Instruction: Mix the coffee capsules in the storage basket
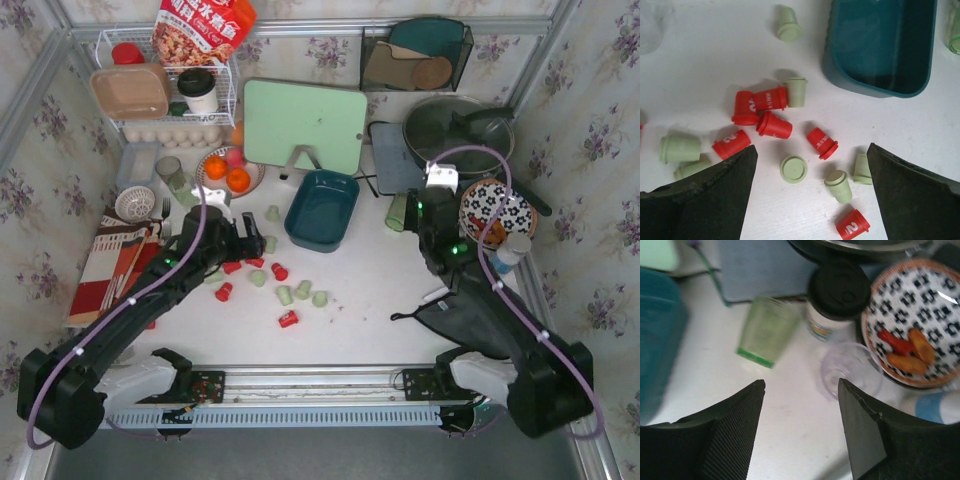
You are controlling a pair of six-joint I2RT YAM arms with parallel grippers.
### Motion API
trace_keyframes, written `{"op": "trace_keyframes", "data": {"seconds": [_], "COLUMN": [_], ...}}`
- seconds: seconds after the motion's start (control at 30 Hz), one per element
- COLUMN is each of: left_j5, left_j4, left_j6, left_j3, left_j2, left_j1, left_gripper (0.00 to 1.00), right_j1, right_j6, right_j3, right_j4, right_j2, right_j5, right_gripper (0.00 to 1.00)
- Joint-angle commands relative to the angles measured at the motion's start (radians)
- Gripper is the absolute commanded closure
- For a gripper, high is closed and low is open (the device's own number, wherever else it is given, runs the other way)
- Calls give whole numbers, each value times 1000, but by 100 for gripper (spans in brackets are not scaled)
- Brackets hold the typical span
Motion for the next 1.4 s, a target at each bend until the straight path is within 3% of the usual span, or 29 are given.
{"op": "trace_keyframes", "data": {"seconds": [0.0, 0.07, 0.17, 0.27, 0.37, 0.57, 0.7, 0.83, 0.93, 1.03, 1.23, 1.37], "left_j5": [-12, -10, 17, 49, 48, -74, -68, -74, -77, -91, -115, -216], "left_j4": [43, 41, 11, -68, -165, -255, -263, -279, -289, -289, -297, -346], "left_j6": [83, 109, 170, 223, 266, 293, 317, 308, 282, 247, 154, 65], "left_j3": [55, 108, 220, 385, 559, 794, 904, 958, 971, 963, 938, 931], "left_j2": [91, 154, 273, 449, 608, 875, 968, 1031, 1052, 1068, 1068, 1054], "left_j1": [-43, -56, -74, -76, -76, -75, -75, -75, -76, -81, -124, -174], "left_gripper": [7, 7, 12, 29, 40, 40, 40, 43, 52, 53, 75, 88], "right_j1": [56, 56, 56, 58, 57, 58, 57, 57, 58, 58, 58, 58], "right_j6": [-47, -57, -47, -22, -11, -7, -7, -5, -4, -2, 0, 1], "right_j3": [-185, -304, -402, -448, -441, -427, -426, -423, -422, -421, -425, -424], "right_j4": [340, 506, 618, 672, 660, 606, 597, 588, 584, 578, 571, 565], "right_j2": [-156, -218, -260, -277, -291, -350, -379, -391, -397, -401, -417, -425], "right_j5": [-43, -145, -220, -258, -285, -286, -291, -300, -301, -304, -295, -286], "right_gripper": [33, 33, 32, 32, 32, 32, 32, 32, 33, 33, 33, 33]}}
